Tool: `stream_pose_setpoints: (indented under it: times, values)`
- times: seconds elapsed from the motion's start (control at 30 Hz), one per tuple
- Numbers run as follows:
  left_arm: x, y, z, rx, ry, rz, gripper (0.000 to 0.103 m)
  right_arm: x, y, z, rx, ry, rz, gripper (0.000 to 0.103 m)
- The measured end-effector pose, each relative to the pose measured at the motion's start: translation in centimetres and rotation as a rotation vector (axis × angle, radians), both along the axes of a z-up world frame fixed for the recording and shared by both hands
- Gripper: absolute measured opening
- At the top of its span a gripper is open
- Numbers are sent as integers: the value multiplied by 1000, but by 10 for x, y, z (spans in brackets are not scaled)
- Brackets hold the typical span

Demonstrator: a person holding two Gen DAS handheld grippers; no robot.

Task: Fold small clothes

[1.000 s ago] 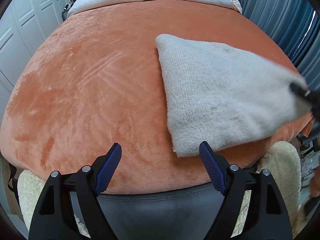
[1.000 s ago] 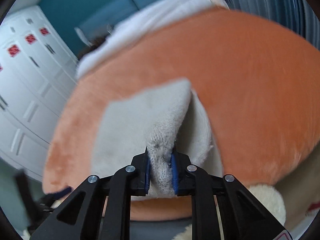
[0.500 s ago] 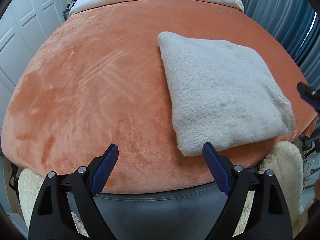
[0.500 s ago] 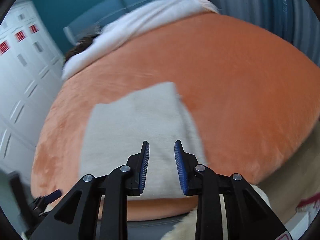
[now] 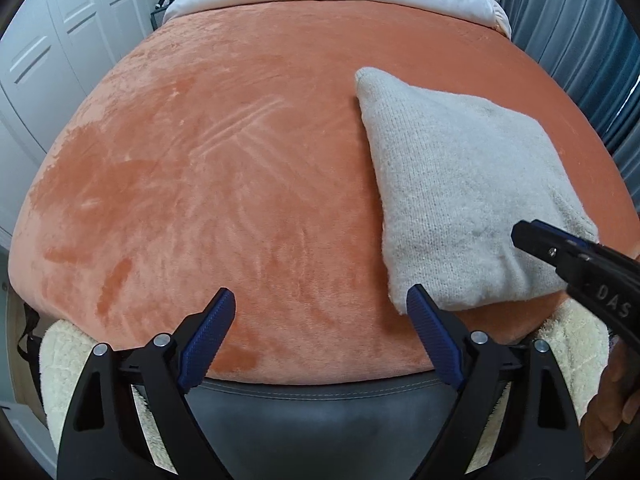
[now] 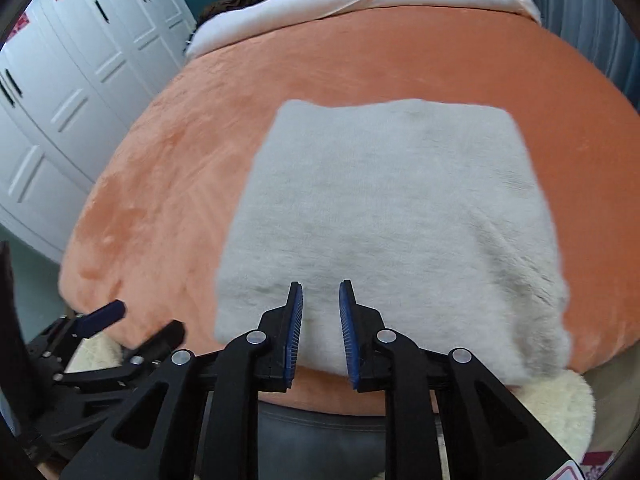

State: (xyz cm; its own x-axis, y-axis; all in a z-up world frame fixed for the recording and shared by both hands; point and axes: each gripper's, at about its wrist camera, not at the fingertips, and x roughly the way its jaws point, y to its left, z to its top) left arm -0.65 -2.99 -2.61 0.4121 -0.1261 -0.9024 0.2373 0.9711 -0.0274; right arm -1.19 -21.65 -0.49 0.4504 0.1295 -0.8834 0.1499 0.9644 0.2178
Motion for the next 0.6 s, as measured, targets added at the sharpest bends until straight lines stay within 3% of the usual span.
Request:
stream_pose_setpoints:
  times: [0.07, 0.1, 0.2, 0.27, 0.33, 0.37, 0.43, 0.5, 0.57, 0.6]
  values:
    - [-1, -5, -2, 10, 1, -18, 85, 5, -3, -39, 2, 110, 14, 13]
    - [-3, -8, -1, 15, -2, -27, 85, 1, -5, -42, 11, 105, 11, 12]
    - [-8, -11, 3, 30, -23, -53, 85, -6, -12, -3, 50, 21, -23, 14]
    - [-7, -10, 3, 15, -17, -51, 86, -11, -32, 25, 60, -81, -87, 27]
    - [-6, -11, 5, -10, -17, -49, 86, -12, -65, 37, 33, -121, -173, 42]
    - [-6, -13, 6, -15, -21, -54, 86, -11, -80, 36, 15, -119, -215, 44]
    - [-6, -20, 12, -22, -41, -71, 86, -5, -114, 28, 2, -79, -298, 47]
    - [-5, -27, 19, -29, -60, -87, 86, 4, -141, 13, 59, -48, -343, 47]
    - [-4, -34, 25, -30, -75, -98, 86, 18, -154, -6, 73, 22, -330, 48]
    - [-3, -37, 28, -31, -80, -101, 86, 27, -153, -18, 81, 51, -299, 42]
